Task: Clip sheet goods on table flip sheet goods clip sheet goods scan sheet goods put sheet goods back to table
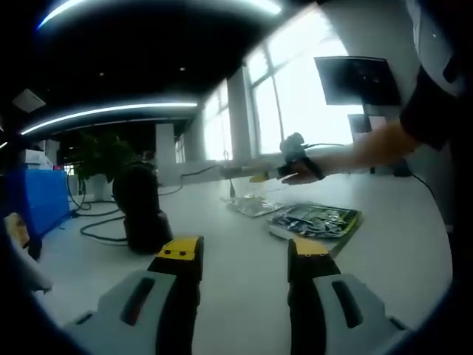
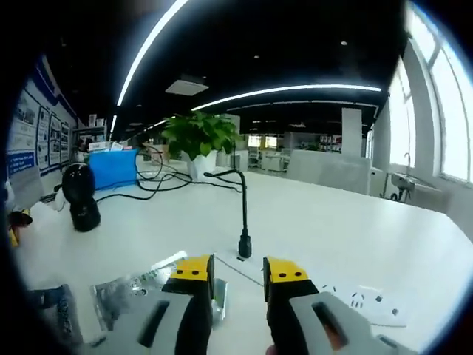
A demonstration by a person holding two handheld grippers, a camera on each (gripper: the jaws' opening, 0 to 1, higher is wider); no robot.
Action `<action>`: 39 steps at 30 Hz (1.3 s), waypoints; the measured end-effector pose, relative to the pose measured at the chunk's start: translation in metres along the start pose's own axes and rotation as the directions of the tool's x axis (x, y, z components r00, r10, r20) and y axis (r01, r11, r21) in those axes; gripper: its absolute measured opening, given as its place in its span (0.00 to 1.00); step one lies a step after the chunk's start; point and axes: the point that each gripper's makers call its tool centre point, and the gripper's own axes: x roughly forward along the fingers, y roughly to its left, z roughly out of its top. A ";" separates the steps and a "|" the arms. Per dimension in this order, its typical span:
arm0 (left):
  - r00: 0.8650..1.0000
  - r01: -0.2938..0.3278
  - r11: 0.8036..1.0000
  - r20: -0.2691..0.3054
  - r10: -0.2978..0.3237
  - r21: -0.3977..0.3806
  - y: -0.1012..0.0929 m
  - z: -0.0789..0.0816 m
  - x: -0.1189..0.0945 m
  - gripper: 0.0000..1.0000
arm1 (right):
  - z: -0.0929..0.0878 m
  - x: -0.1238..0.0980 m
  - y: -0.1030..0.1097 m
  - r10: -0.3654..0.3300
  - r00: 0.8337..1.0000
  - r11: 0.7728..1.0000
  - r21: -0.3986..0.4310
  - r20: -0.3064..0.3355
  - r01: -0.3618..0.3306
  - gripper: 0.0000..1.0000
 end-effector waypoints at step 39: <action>1.000 0.004 1.000 0.004 -0.004 -0.003 0.000 0.000 0.000 0.38 | -0.052 0.011 0.080 0.150 0.977 0.987 -0.035 -0.152 -0.157 0.68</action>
